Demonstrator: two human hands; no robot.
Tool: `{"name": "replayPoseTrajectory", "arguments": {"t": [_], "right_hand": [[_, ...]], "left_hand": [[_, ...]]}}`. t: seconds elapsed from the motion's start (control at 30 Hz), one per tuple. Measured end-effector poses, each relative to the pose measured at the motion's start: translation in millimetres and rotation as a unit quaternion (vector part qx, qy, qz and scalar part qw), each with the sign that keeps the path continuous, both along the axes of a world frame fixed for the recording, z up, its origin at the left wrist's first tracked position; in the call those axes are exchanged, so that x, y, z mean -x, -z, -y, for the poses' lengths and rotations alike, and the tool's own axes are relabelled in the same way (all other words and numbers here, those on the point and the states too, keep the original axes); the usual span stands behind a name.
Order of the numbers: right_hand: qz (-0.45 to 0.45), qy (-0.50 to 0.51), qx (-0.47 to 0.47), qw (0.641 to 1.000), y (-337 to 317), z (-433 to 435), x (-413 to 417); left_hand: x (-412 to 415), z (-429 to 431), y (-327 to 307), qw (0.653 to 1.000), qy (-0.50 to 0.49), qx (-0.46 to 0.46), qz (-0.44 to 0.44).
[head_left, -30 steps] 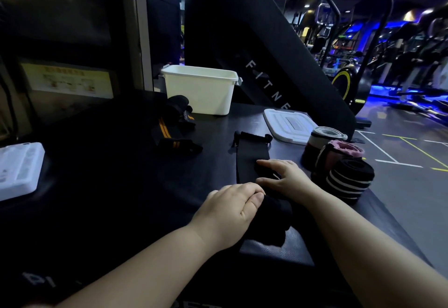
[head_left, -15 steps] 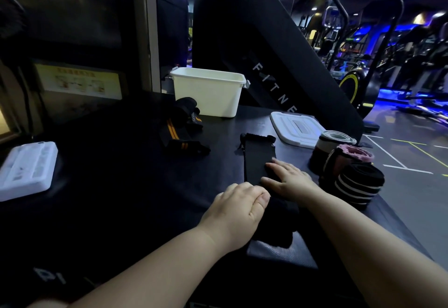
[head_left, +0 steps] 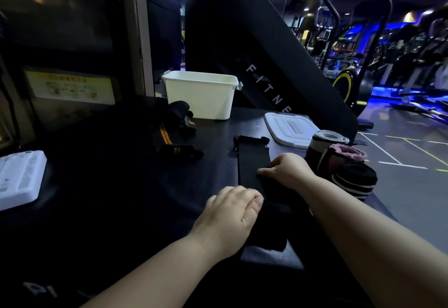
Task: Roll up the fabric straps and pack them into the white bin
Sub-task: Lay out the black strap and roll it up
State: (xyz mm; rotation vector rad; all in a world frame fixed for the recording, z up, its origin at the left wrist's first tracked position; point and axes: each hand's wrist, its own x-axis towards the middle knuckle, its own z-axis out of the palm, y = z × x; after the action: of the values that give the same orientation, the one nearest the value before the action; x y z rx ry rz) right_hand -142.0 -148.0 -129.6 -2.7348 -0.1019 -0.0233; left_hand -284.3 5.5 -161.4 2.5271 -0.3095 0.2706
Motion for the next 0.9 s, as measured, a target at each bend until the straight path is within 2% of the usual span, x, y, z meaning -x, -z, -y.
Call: {"name": "replayPoseTrajectory", "arguments": {"t": [0.1, 0.23, 0.37, 0.63, 0.77, 0.9], "right_hand": [[-0.014, 0.043, 0.000, 0.999, -0.7, -3.1, -4.2], [-0.030, 0.044, -0.056, 0.997, 0.5, 0.2, -7.1], [-0.005, 0.057, -0.116, 0.992, 3.6, 2.2, -3.4], [0.026, 0.072, -0.036, 0.996, 11.5, -2.4, 2.5], [0.034, 0.070, -0.049, 0.996, 13.1, -0.4, 0.6], [0.041, 0.051, -0.105, 0.992, 11.3, 4.0, -2.2]], "left_hand": [[-0.9, 0.9, 0.0, 1.000, 0.001, -0.005, 0.005], [-1.6, 0.6, 0.7, 1.000, 0.001, 0.001, 0.009], [-2.6, 0.1, 1.6, 1.000, 0.002, 0.001, 0.021], [-3.9, 1.5, 6.3, 0.999, 0.007, 0.009, 0.043], [-3.8, 1.1, 4.8, 0.999, 0.002, 0.001, 0.035], [-3.5, 0.9, 3.5, 1.000, 0.001, -0.001, 0.019]]}}
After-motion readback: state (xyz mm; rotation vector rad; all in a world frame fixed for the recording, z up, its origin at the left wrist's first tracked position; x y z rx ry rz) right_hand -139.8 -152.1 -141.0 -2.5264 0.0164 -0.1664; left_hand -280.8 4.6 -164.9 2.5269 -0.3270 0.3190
